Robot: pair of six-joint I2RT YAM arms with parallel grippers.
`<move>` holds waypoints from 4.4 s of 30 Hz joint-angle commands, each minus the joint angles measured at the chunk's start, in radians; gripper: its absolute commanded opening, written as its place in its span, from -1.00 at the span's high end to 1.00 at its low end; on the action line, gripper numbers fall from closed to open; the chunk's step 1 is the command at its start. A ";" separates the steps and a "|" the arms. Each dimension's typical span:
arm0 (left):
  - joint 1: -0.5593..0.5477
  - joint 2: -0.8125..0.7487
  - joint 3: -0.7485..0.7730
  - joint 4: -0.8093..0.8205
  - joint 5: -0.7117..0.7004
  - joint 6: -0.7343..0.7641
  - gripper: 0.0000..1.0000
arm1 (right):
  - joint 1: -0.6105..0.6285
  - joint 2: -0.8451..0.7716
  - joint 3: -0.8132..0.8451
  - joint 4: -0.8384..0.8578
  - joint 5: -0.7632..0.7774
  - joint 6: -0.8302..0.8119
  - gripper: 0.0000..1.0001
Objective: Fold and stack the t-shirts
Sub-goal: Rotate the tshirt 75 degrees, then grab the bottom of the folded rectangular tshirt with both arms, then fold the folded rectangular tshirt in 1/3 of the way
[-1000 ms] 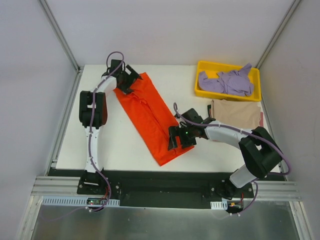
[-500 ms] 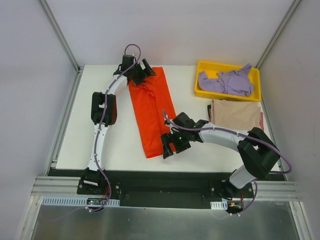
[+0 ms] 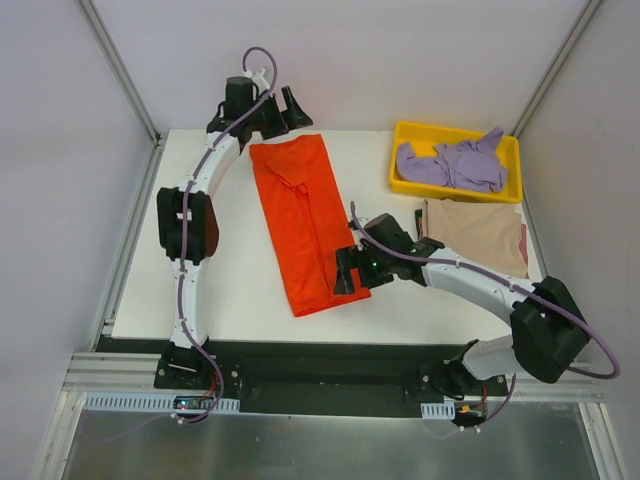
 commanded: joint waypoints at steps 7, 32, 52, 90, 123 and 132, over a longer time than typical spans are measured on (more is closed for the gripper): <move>-0.096 0.096 -0.189 -0.027 0.112 -0.011 -0.98 | -0.134 -0.137 -0.156 0.073 0.016 0.112 -0.92; -0.157 -0.383 -0.409 -0.150 0.112 0.149 -0.98 | -0.149 -0.231 -0.177 0.076 0.139 0.118 -0.92; -0.455 -1.066 -1.571 -0.093 -0.274 -0.233 -0.56 | -0.180 -0.130 -0.233 0.155 -0.021 0.157 -0.98; -0.579 -1.017 -1.697 -0.047 -0.340 -0.448 1.00 | -0.106 -0.067 -0.351 0.235 0.035 0.218 0.99; -0.366 -1.165 -1.350 -0.193 -0.570 -0.287 1.00 | 0.001 0.013 0.173 0.185 0.393 0.078 0.98; -0.255 -1.020 -1.231 -0.153 -0.576 -0.218 1.00 | -0.062 0.183 0.369 0.175 0.373 0.026 0.99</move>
